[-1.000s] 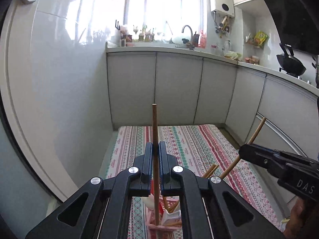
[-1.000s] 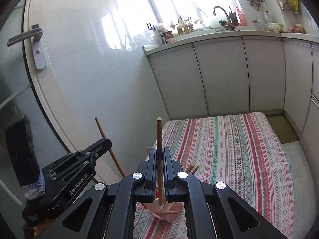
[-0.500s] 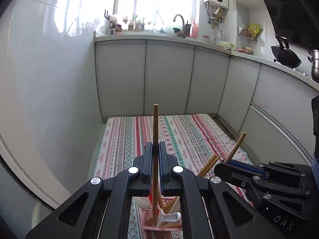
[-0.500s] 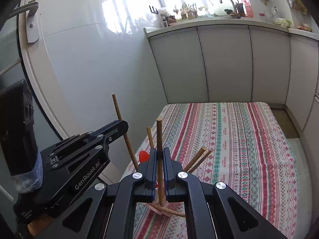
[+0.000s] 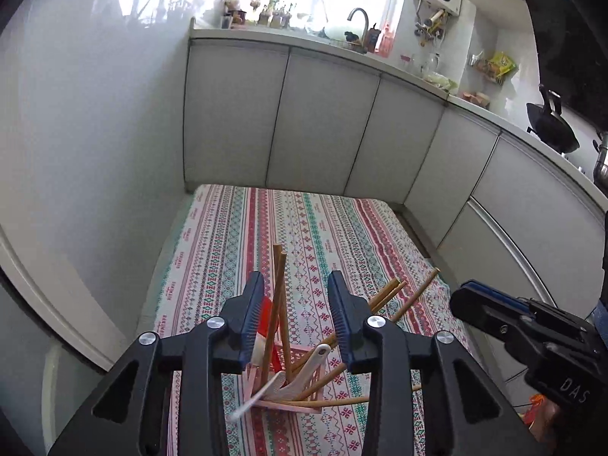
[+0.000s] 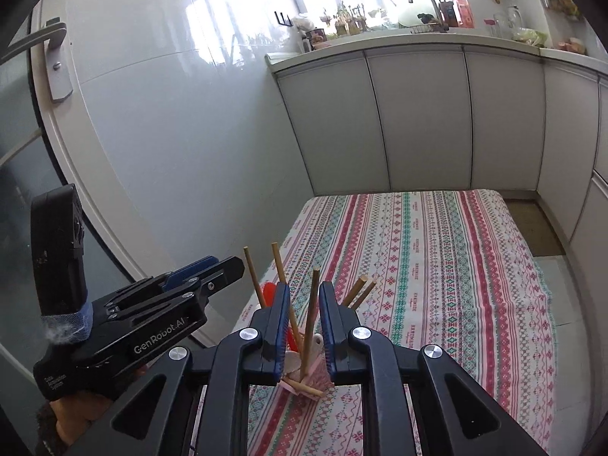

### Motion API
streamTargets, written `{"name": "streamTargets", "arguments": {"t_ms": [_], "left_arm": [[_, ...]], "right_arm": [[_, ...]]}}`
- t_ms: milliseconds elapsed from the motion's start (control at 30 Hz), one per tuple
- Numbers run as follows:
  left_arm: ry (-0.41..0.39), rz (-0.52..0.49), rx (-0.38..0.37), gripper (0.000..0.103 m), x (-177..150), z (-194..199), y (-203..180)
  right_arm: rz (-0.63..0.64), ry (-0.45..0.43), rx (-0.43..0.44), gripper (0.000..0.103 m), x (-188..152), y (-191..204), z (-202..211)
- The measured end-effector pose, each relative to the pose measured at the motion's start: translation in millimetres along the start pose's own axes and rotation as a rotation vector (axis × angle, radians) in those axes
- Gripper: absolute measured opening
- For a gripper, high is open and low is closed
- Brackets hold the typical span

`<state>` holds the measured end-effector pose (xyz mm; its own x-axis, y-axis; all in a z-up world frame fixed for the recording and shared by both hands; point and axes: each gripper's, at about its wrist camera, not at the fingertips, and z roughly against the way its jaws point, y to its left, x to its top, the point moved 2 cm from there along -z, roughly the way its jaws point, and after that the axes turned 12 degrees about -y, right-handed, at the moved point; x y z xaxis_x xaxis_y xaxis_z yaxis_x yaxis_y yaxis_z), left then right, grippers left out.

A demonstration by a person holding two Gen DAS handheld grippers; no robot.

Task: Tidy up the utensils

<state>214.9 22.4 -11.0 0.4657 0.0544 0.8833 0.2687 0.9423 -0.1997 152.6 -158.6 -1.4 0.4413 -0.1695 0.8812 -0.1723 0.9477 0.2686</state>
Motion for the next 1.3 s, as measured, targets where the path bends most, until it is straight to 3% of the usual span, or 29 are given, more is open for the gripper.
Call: {"name": "streamTargets", "arguments": {"t_ms": [100,133,167,200,300,467,533,600,667,1000,1300], "left_arm": [[0.009,0.006,0.024,0.049,2.1,16.3,-1.1],[0.012,0.005,0.032,0.056,2.6,23.1,-2.6],[0.018,0.003,0.043,0.06,2.3,30.7,-4.5],[0.024,-0.002,0.054,0.067,1.4,38.3,-7.0],[0.044,-0.024,0.073,0.078,-2.5,63.4,-19.8],[0.045,-0.072,0.112,0.093,-15.8,112.8,-50.4],[0.052,-0.094,0.122,0.101,-23.6,132.7,-63.7],[0.04,-0.122,0.138,0.103,-28.9,152.4,-76.8],[0.011,-0.151,0.155,0.103,-32.0,173.3,-89.3],[-0.098,-0.191,0.253,0.103,-42.0,248.1,-115.6],[-0.126,-0.187,0.26,0.103,-39.0,261.6,-122.1]], "right_arm": [[0.003,-0.022,-0.023,0.023,5.2,-7.1,22.3],[0.003,-0.032,-0.04,0.033,5.8,-10.6,32.2],[0.001,-0.044,-0.059,0.053,6.2,-13.8,41.7],[0.002,-0.055,-0.07,0.059,5.7,-16.0,51.3],[0.023,-0.046,-0.141,0.063,4.0,-18.7,79.2],[0.053,-0.052,-0.203,0.084,-2.6,-10.3,128.2],[0.047,-0.05,-0.234,0.088,-7.2,-8.4,147.1],[0.05,-0.051,-0.273,0.091,-11.0,-6.3,166.3],[0.082,-0.06,-0.321,0.103,-13.5,-2.3,181.8],[0.118,-0.111,-0.438,0.103,-22.2,2.1,246.6],[0.109,-0.092,-0.431,0.103,-25.9,-0.9,250.5]]}}
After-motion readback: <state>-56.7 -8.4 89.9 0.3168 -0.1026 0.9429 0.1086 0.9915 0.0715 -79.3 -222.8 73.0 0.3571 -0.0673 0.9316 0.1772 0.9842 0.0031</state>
